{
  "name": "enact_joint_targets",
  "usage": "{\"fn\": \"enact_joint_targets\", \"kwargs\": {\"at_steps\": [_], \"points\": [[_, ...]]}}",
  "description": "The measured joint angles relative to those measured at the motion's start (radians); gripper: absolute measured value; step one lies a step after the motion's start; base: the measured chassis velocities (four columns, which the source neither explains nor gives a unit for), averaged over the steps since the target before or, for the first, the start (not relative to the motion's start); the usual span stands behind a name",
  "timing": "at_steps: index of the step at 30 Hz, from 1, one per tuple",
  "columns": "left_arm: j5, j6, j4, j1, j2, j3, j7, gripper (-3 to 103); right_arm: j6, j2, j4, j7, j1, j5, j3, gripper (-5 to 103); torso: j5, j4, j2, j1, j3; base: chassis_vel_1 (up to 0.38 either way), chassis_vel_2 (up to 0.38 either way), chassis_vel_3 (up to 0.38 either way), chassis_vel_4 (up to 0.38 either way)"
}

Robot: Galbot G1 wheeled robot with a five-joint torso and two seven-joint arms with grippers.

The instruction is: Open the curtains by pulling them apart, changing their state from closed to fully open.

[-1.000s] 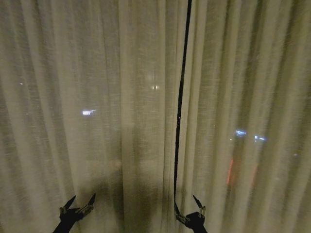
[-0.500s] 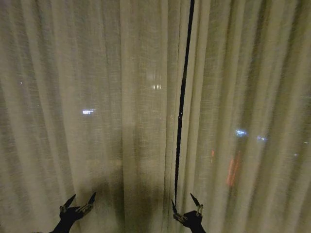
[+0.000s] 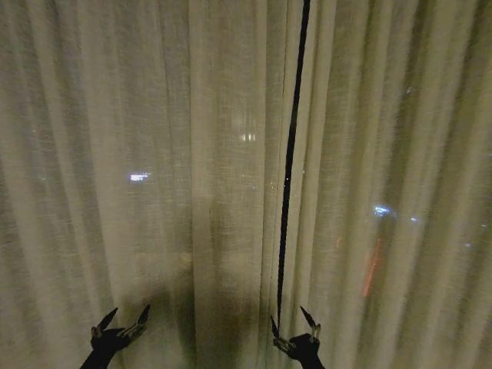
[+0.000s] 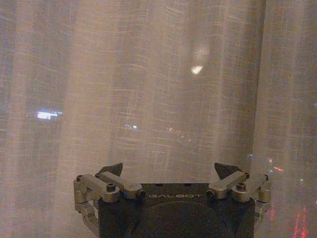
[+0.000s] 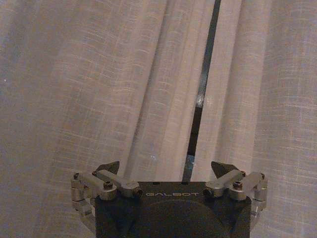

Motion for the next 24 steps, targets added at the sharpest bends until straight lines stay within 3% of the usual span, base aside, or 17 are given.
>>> {"fn": "enact_joint_targets", "kwargs": {"at_steps": [10,24], "points": [[0.003,-0.016,-0.012,0.016,-0.003,-0.005,-0.001,100,-0.001,0.0,0.008,0.0,-0.005,0.0,-0.001,100,-0.0001,0.0003,0.0,-0.001,0.0,-0.055,-0.036,0.054,0.027],[0.003,-0.026,-0.02,0.016,-0.006,-0.004,0.0,100,0.024,0.0,0.016,-0.003,-0.011,-0.01,0.001,100,0.0001,0.0,0.0,0.0,0.0,-0.162,-0.054,0.182,0.038]]}}
